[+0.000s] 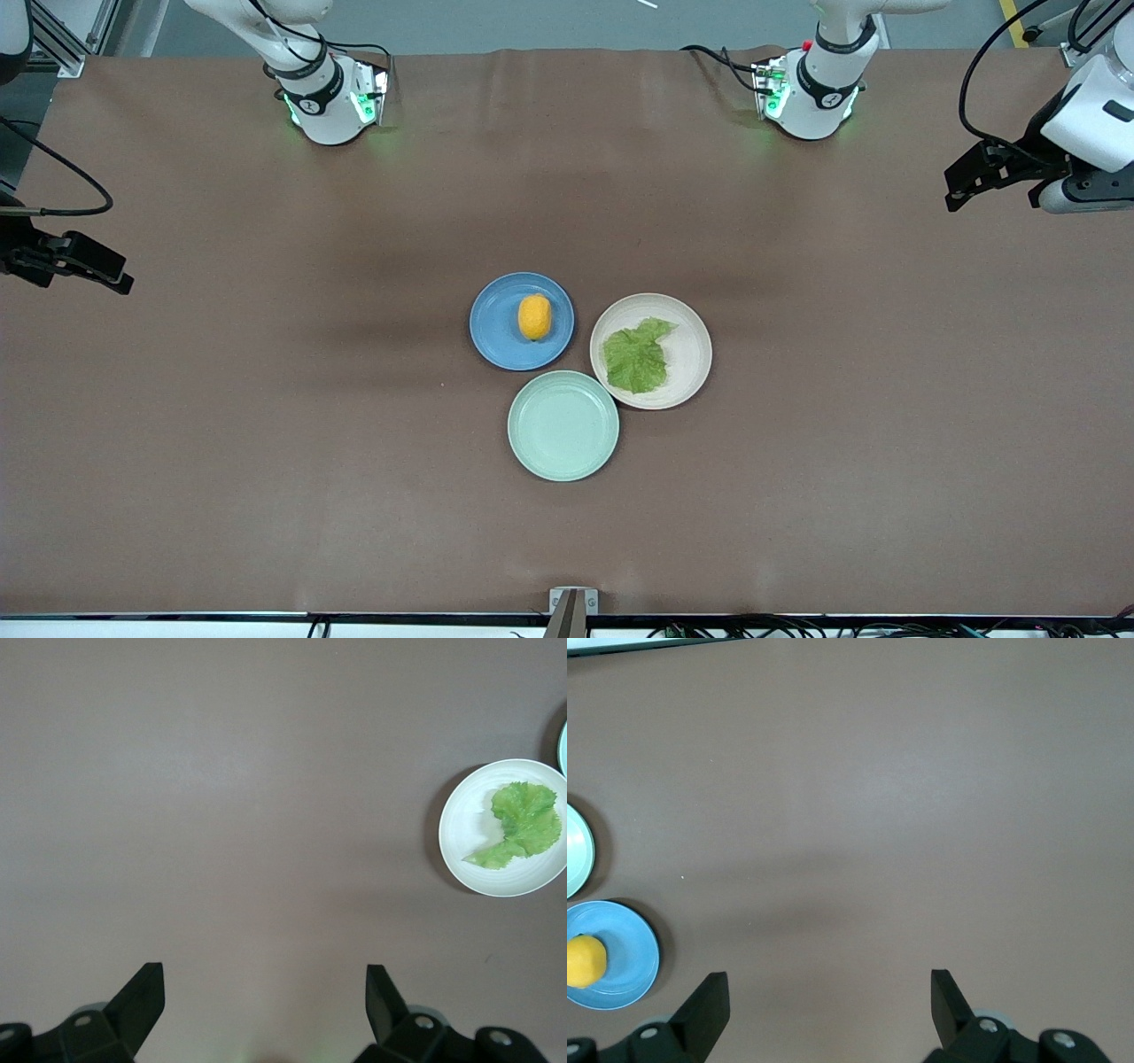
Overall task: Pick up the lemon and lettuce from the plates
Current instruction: 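Move both grippers from rest toward the plates in the middle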
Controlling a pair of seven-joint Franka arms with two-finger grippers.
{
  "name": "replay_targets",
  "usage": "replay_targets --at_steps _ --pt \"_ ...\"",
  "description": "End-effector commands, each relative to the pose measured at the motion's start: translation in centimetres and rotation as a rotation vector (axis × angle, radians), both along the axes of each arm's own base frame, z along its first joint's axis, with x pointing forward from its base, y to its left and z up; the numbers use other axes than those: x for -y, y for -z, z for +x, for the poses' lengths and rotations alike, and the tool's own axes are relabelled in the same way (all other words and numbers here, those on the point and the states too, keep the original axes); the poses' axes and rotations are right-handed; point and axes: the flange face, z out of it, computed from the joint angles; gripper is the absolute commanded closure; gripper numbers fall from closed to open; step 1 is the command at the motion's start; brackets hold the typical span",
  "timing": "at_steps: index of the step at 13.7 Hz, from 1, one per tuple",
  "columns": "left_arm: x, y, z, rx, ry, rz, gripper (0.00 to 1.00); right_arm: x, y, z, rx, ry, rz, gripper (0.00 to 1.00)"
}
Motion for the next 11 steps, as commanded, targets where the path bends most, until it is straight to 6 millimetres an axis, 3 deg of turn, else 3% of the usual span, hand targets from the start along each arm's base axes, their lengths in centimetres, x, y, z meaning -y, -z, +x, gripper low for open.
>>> replay_targets --at_steps 1,3,5,8,11 --pt "-0.3 -0.5 -0.1 -0.008 0.016 -0.005 0.0 0.3 -0.4 -0.9 0.006 0.003 0.016 0.0" --pt "-0.2 -0.5 0.3 -0.011 0.016 -0.006 0.0 0.3 -0.5 -0.9 0.01 0.003 0.016 0.0" --pt "0.1 -0.2 2.0 -0.011 0.019 -0.01 0.0 0.3 -0.5 -0.9 0.011 0.003 0.016 0.0" --pt "2.7 3.1 4.3 -0.067 0.039 -0.016 0.0 0.3 -0.5 -0.9 0.011 0.004 0.016 0.0" --pt "6.7 8.2 6.9 -0.09 -0.001 -0.037 0.0 0.2 -0.4 -0.7 0.014 0.0 0.016 0.0"
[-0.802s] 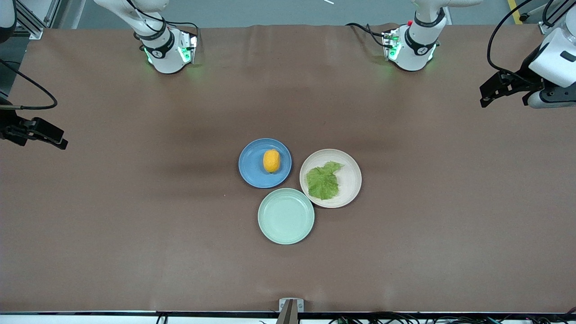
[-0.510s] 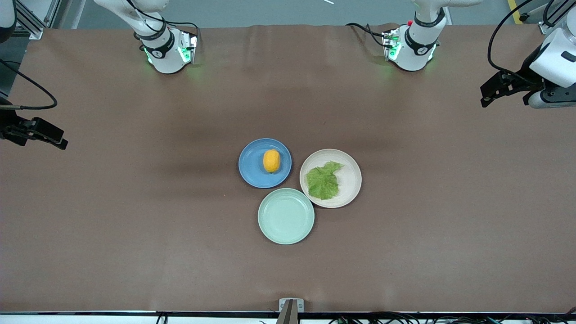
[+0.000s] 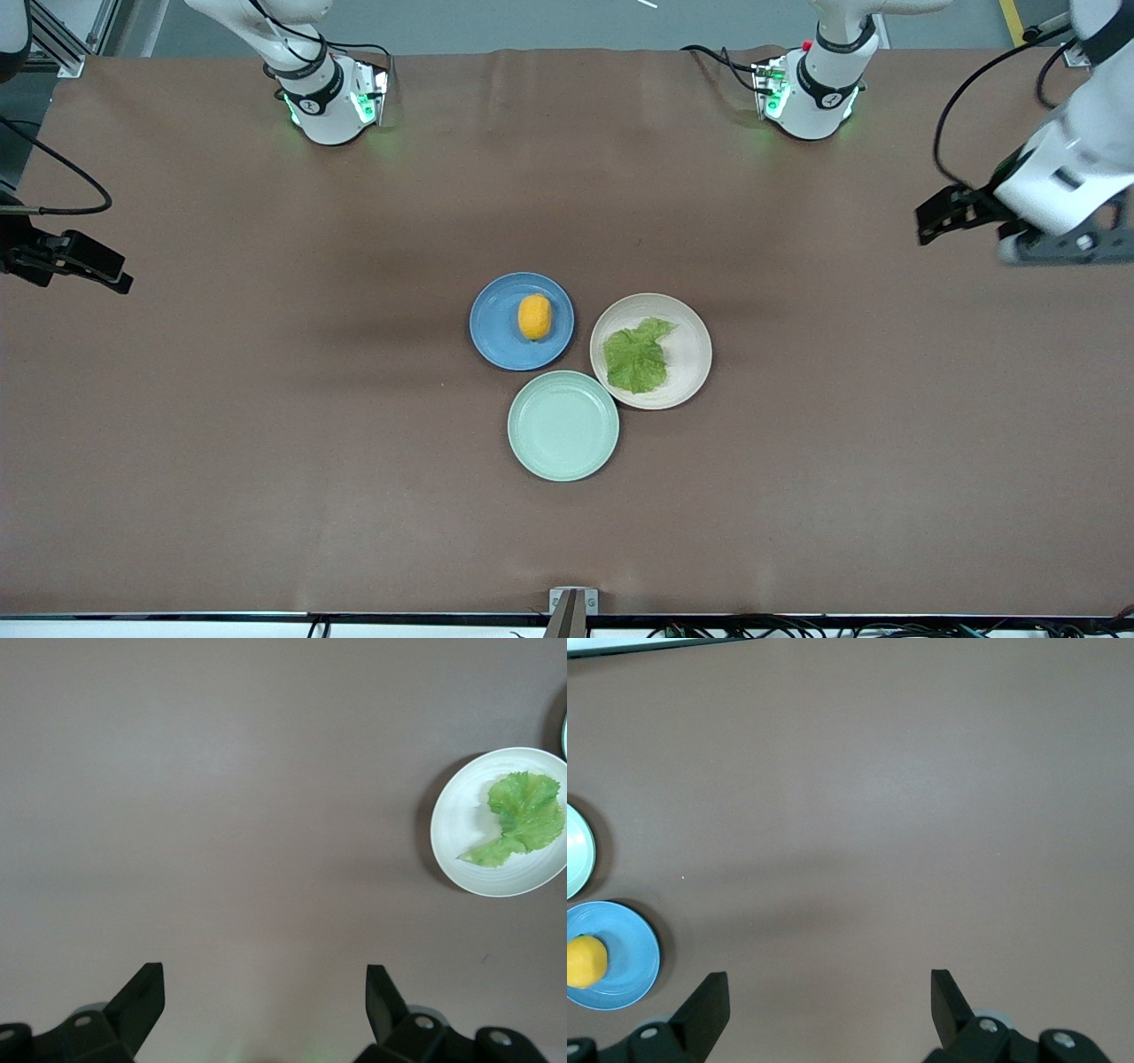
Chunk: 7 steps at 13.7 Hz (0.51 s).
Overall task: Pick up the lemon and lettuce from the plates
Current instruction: 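Move both grippers from rest toward the plates in the middle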
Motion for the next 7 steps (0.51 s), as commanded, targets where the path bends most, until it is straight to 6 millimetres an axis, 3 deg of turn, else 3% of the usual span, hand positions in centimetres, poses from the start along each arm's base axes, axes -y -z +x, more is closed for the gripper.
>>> replay_targets --at_steps 1,3,4,6,7 --pt "4.4 4.0 2.3 -0.036 -0.056 -0.04 0.0 -0.4 -0.2 -0.6 0.012 -0.01 0.016 0.0" --pt "8.2 8.7 3.3 -0.078 -0.161 -0.026 0.0 -2.5 0.3 -0.6 0.001 -0.052 0.006 0.0" --pt "10.2 11.1 3.8 -0.078 -0.21 -0.017 0.0 -4.5 0.9 -0.6 -0.012 -0.084 0.003 0.0" --pt "15.6 15.8 3.8 -0.074 -0.28 -0.006 0.0 -10.0 1.4 -1.0 -0.021 -0.129 0.013 0.0" --pt "17.0 18.3 4.2 -0.066 -0.363 -0.006 0.0 -13.8 1.6 -1.7 -0.029 -0.117 0.014 0.0"
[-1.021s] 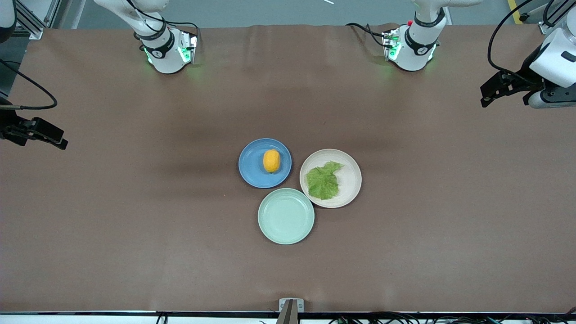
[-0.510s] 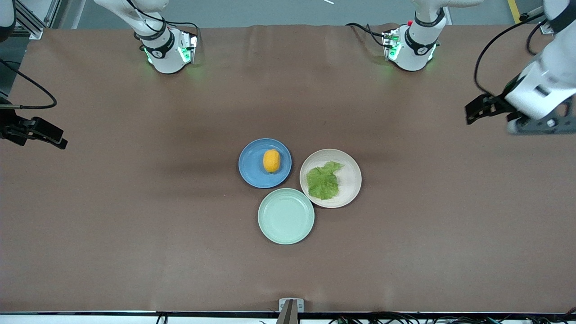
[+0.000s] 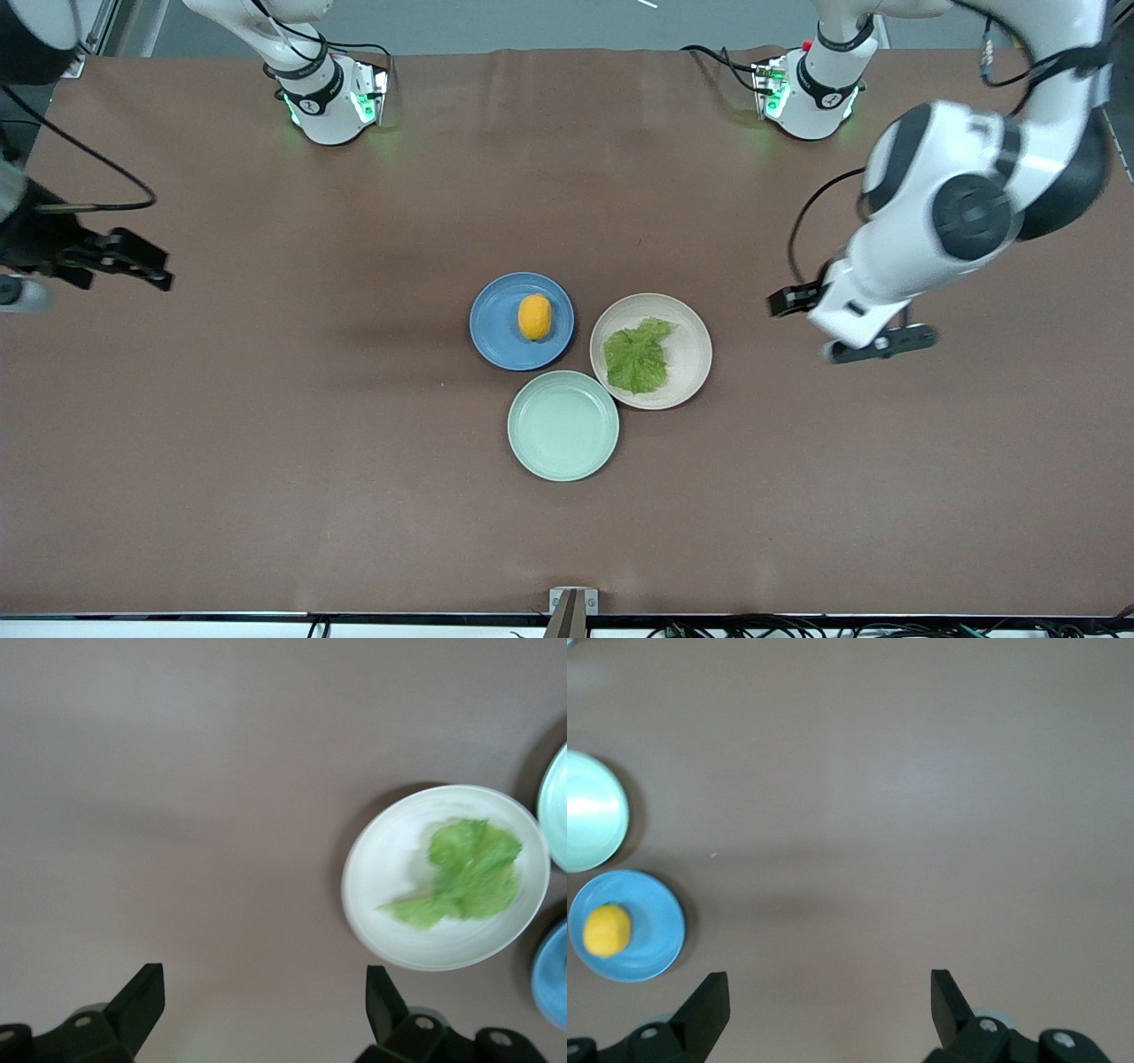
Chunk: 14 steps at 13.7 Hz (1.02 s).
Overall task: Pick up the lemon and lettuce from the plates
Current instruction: 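Lower the right gripper onto the lemon while the left gripper reaches the lettuce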
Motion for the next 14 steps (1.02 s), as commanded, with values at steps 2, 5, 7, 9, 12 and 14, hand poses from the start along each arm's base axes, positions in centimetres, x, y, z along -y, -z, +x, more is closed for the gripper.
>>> replay_targets --at_steps 2,5,7,9,12,14 --pt "7.6 8.6 0.6 0.02 -0.238 0.008 0.0 -12.4 1.9 -2.4 -0.028 0.021 0.004 0.0" --pt "11.3 15.0 0.3 0.051 -0.363 -0.006 0.04 -21.6 6.0 -3.7 -0.071 0.064 0.027 0.0" --pt "14.0 17.7 -0.9 0.058 -0.437 -0.007 0.15 -26.9 9.7 -4.2 -0.089 0.141 0.047 0.0" --pt "14.2 19.4 -1.0 0.048 -0.495 0.003 0.25 -30.8 14.6 -4.1 -0.101 0.188 0.048 0.0" --pt "14.4 21.8 -1.1 0.048 -0.558 0.01 0.47 -33.7 20.6 -4.6 -0.06 0.199 0.089 0.0" --pt "15.2 22.0 -1.6 0.049 -0.564 0.005 0.67 -34.9 24.9 -5.2 -0.052 0.186 0.1 0.0"
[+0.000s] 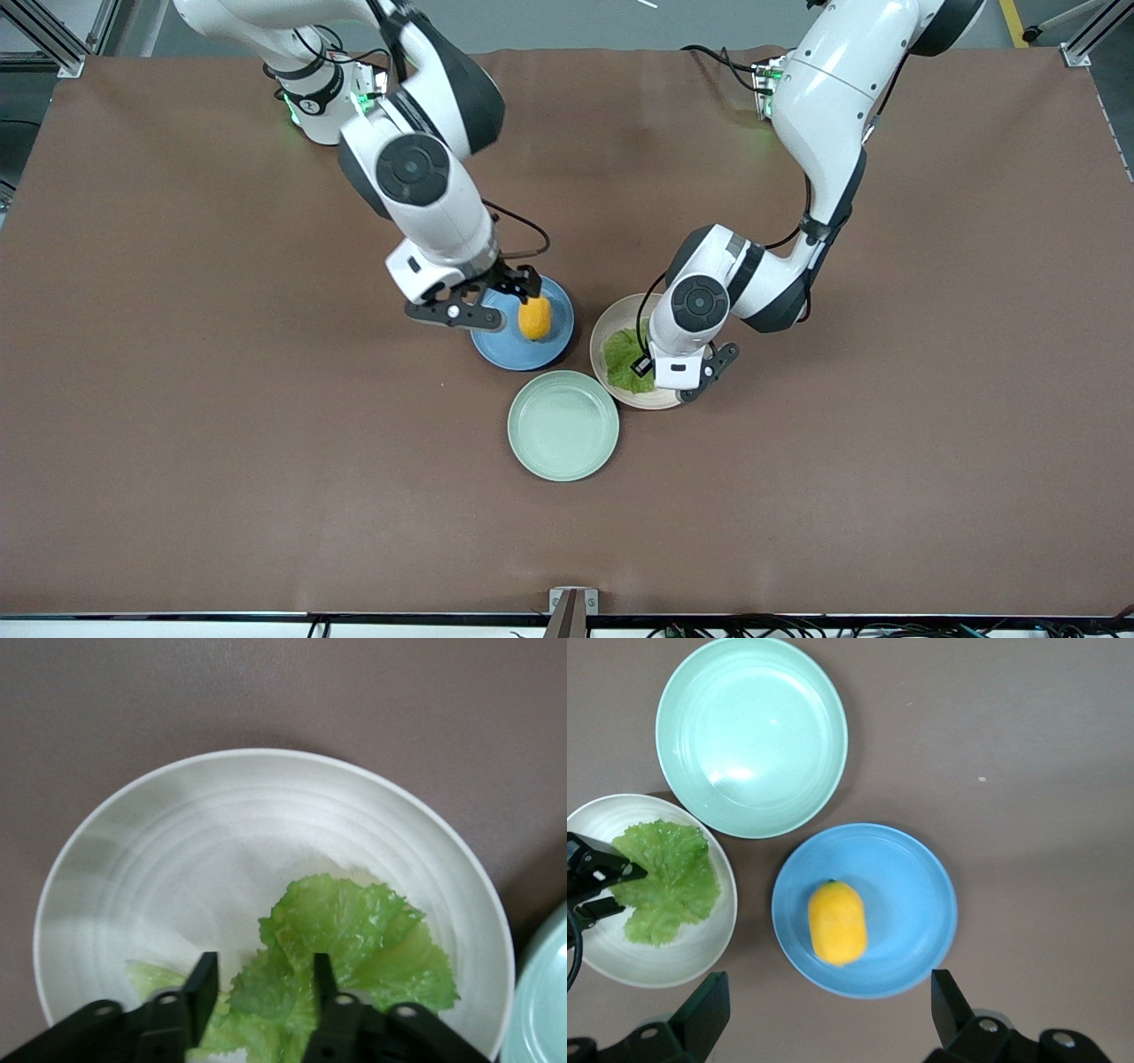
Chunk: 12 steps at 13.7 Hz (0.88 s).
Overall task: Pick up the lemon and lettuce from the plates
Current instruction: 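Lower the right gripper onto the lemon while the left gripper reaches the lettuce, then close the right gripper on the lemon while the left gripper grasps the lettuce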
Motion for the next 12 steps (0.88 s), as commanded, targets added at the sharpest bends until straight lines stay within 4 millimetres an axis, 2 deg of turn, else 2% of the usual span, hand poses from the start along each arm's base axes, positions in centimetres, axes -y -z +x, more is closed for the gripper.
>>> replay_targets --at_steps 1,2,4,6,8,10,12 --pt "0.8 -0.2 0.2 0.012 -0.024 -0.011 0.89 -1.1 4.4 -1.1 -0.004 -0.001 0.004 0.0" --pt "1.0 -0.5 0.2 0.018 -0.017 -0.01 1.0 -1.9 6.1 -1.4 -0.003 -0.014 0.001 0.0" --pt "0.2 -1.8 1.0 0.039 -0.015 -0.011 1.0 -2.7 8.6 -1.8 0.007 -0.03 0.008 0.0" --pt "-1.1 -5.7 2.3 0.091 -0.027 -0.023 1.0 -3.2 11.1 -2.2 -0.004 -0.038 0.004 0.0" --pt "-3.3 -10.0 3.6 0.139 -0.038 -0.038 1.0 -3.3 13.2 -2.6 -0.029 -0.05 -0.016 0.0" --pt "-7.6 -12.9 4.5 0.124 0.01 -0.019 1.0 -2.9 14.8 -2.9 -0.034 -0.1 -0.047 0.0" --pt "-13.7 -13.6 5.6 0.122 0.069 -0.005 1.0 -3.0 16.3 -3.3 -0.026 -0.106 -0.044 0.0"
